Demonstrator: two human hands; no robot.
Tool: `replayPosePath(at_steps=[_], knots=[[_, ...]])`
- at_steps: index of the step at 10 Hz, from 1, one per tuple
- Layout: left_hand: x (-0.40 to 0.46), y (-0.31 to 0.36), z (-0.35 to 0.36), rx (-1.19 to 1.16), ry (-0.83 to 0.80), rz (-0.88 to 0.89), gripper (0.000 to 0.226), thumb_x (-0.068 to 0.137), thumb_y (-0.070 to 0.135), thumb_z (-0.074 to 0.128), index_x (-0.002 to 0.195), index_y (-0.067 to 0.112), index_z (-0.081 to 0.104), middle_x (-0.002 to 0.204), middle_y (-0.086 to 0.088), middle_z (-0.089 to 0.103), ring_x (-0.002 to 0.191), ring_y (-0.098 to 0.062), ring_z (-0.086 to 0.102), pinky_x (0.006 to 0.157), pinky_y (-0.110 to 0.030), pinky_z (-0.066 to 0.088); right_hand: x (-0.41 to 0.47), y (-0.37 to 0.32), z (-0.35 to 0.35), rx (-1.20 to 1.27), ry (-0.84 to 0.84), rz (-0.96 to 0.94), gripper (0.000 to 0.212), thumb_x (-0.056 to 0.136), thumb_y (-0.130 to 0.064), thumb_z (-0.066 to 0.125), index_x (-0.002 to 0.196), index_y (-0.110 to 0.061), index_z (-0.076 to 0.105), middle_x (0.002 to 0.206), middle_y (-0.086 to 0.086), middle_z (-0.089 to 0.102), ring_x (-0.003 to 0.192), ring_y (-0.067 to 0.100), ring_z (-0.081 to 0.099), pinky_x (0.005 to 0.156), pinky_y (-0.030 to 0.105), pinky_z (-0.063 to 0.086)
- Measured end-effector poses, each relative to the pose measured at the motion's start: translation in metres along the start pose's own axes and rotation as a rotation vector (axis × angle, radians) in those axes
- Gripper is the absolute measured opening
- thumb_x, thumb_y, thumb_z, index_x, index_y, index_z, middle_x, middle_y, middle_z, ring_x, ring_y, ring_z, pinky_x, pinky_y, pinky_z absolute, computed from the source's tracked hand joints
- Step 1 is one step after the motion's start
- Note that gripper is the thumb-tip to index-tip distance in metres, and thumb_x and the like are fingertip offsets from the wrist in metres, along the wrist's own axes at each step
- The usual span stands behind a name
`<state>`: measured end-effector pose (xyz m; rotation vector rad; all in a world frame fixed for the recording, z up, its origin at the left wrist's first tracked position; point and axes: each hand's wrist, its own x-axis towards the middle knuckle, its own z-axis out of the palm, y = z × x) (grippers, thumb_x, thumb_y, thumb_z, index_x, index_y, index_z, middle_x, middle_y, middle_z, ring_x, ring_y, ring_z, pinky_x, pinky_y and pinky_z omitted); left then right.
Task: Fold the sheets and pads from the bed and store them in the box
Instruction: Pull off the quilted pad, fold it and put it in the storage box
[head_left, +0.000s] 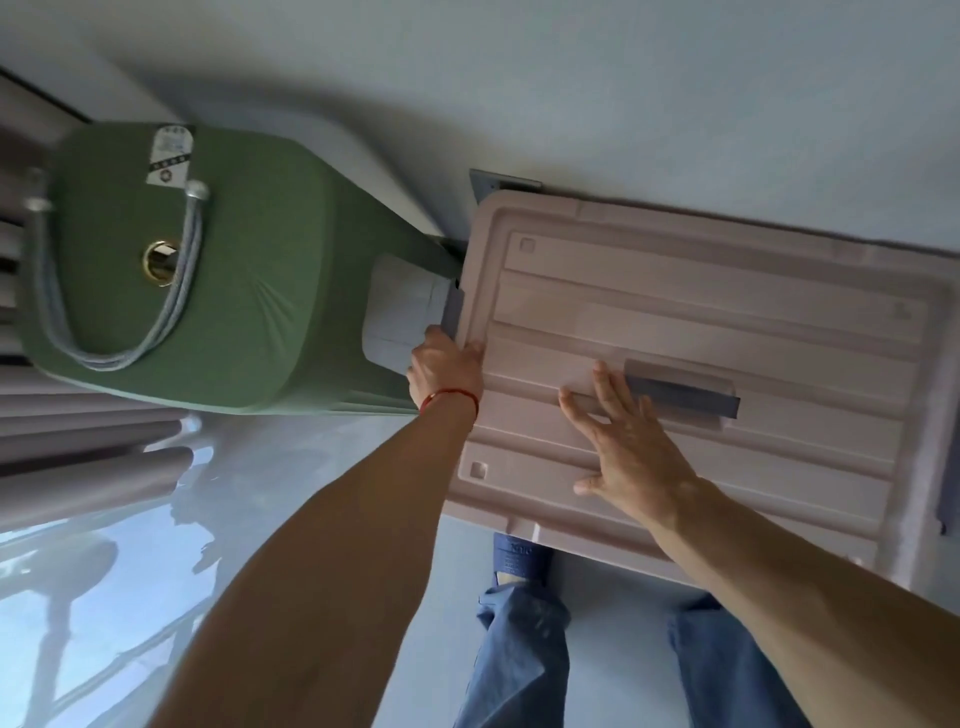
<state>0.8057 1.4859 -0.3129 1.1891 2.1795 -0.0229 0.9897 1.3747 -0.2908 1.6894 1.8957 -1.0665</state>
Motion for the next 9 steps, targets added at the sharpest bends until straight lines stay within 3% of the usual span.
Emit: replayPosePath(at_steps=[2,3,4,6,7,8,9], knots=[[-0.003,0.002,0.000,0.115,0.051,0.047,0.039,0.096,0.039,0.064,0.115,0.005,0.061,0.110,-0.018,0.067,0.106,-0.040,0.063,0.087,-0.043,0.050,0.001,0.000,-0.001,-0.002,-0.015,-0.008,0.121,0.082,-0.047,0.082,0.164,-0.032,-0.008,0.163,0.015,-0.036,0.154,0.033,-0.026,0.125,0.052,0.000],[-0.005,-0.001,-0.001,0.041,0.064,0.050,0.038,0.092,0.040,0.064,0.109,0.006,0.064,0.100,-0.016,0.068,0.096,-0.039,0.066,0.083,-0.042,0.055,0.001,0.002,0.000,-0.011,-0.001,-0.015,0.122,0.082,-0.046,0.082,0.163,-0.032,-0.007,0.163,0.015,-0.035,0.154,0.034,-0.025,0.125,0.053,0.000],[-0.020,-0.012,-0.002,-0.004,0.063,0.020,0.037,0.093,0.035,0.064,0.110,0.003,0.063,0.103,-0.019,0.067,0.096,-0.040,0.066,0.082,-0.045,0.056,-0.001,0.001,0.004,-0.022,0.038,-0.019,0.121,0.082,-0.050,0.081,0.163,-0.032,-0.007,0.164,0.015,-0.034,0.155,0.035,-0.023,0.125,0.053,0.002],[-0.029,-0.018,0.001,0.162,0.070,0.040,0.029,0.099,0.024,0.059,0.114,-0.001,0.060,0.113,-0.024,0.066,0.108,-0.042,0.063,0.094,-0.048,0.051,0.002,0.004,0.002,-0.008,0.026,-0.027,0.120,0.081,-0.053,0.080,0.163,-0.033,-0.005,0.165,0.014,-0.033,0.155,0.033,-0.022,0.126,0.053,0.004],[-0.030,-0.015,-0.004,0.174,0.066,0.026,0.026,0.097,0.024,0.062,0.109,0.000,0.063,0.109,-0.021,0.068,0.105,-0.041,0.065,0.089,-0.046,0.053,0.004,0.005,0.004,-0.047,0.008,-0.036,0.123,0.079,-0.056,0.081,0.163,-0.032,-0.006,0.164,0.015,-0.033,0.155,0.034,-0.022,0.126,0.054,0.004],[-0.041,-0.012,-0.019,0.230,0.000,0.038,0.024,0.098,0.008,0.056,0.120,-0.001,0.058,0.118,-0.022,0.064,0.112,-0.041,0.062,0.090,-0.044,0.052,0.004,0.007,0.000,-0.038,-0.007,-0.040,0.123,0.081,-0.056,0.079,0.162,-0.032,-0.010,0.164,0.015,-0.035,0.155,0.034,-0.023,0.126,0.053,0.004],[-0.076,-0.017,-0.026,0.272,-0.039,0.163,0.041,0.093,-0.002,0.051,0.134,0.001,0.045,0.132,-0.022,0.054,0.117,-0.040,0.057,0.094,-0.044,0.048,-0.010,0.007,-0.009,-0.037,-0.004,-0.070,0.111,0.091,-0.046,0.072,0.163,-0.029,-0.011,0.165,0.012,-0.033,0.156,0.032,-0.021,0.126,0.050,0.004]])
